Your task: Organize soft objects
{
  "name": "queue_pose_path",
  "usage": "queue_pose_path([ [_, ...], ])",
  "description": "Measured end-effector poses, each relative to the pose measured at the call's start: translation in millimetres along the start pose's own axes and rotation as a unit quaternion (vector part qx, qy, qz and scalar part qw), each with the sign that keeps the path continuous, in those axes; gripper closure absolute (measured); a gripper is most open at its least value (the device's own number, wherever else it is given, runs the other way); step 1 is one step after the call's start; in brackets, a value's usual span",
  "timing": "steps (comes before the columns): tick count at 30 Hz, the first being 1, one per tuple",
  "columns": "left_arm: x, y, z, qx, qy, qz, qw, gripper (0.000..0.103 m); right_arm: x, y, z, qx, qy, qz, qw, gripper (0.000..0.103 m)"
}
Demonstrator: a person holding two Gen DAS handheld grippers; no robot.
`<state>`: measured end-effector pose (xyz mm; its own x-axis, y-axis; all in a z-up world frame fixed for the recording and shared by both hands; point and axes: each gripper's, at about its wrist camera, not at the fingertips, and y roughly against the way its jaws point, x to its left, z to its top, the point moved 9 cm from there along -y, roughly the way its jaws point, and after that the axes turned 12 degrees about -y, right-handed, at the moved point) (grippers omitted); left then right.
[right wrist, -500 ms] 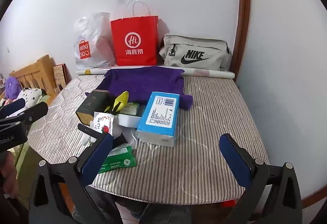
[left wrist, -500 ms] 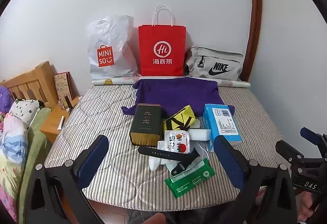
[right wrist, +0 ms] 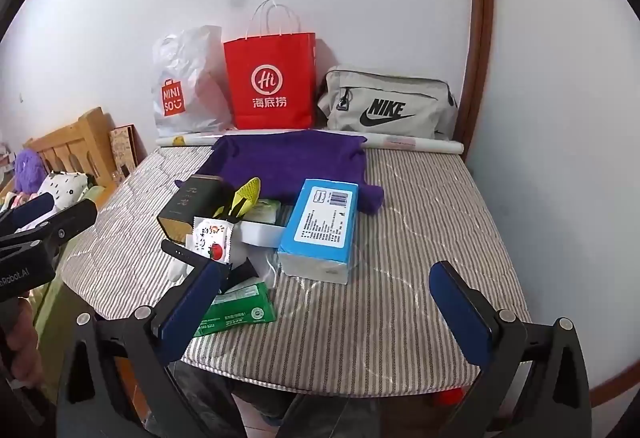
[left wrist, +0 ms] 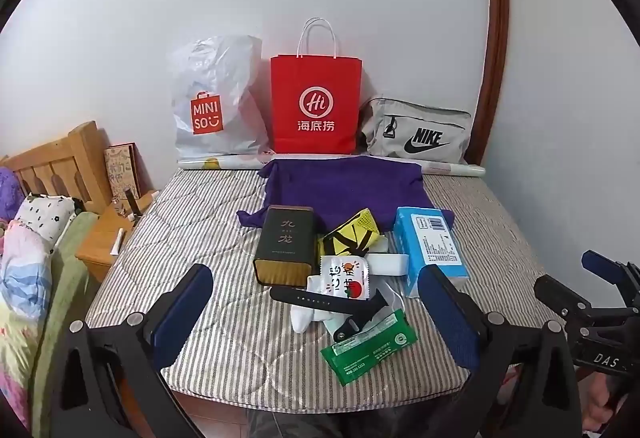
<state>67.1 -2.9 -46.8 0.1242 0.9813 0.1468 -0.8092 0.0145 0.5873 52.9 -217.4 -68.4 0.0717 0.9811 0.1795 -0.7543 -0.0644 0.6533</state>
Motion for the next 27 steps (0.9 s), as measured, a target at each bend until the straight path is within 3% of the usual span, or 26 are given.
queue_pose_path([
  [27, -1.1, 5.7, -7.4, -0.001, -0.006, 0.005, 1.0000, 0.000, 3.5, 8.0, 0.7, -0.004, 0.002, 0.011, 1.000, 0.000],
])
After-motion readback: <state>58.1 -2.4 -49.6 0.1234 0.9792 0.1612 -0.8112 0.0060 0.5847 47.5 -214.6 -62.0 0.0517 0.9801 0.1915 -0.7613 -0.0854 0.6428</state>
